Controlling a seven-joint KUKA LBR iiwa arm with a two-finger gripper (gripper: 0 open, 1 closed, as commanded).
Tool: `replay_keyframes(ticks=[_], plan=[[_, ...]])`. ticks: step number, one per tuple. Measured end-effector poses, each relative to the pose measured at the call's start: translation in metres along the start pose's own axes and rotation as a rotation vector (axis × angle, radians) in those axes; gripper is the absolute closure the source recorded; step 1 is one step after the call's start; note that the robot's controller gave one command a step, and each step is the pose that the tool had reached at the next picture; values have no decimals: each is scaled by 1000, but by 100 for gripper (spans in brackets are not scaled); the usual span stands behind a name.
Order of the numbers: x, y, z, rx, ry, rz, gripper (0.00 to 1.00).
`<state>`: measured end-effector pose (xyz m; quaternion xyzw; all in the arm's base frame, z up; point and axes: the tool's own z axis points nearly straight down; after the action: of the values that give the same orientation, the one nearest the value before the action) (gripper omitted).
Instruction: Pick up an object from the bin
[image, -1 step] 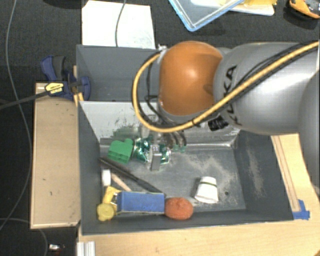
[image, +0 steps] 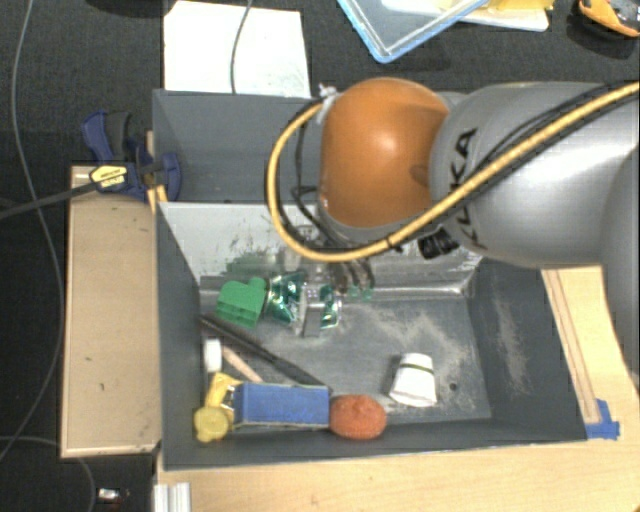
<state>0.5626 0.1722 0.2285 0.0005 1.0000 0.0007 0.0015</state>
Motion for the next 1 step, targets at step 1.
replay_keyframes(ticks=[1], plan=[[-13, 25, 70, -2, -5, 48, 0]])
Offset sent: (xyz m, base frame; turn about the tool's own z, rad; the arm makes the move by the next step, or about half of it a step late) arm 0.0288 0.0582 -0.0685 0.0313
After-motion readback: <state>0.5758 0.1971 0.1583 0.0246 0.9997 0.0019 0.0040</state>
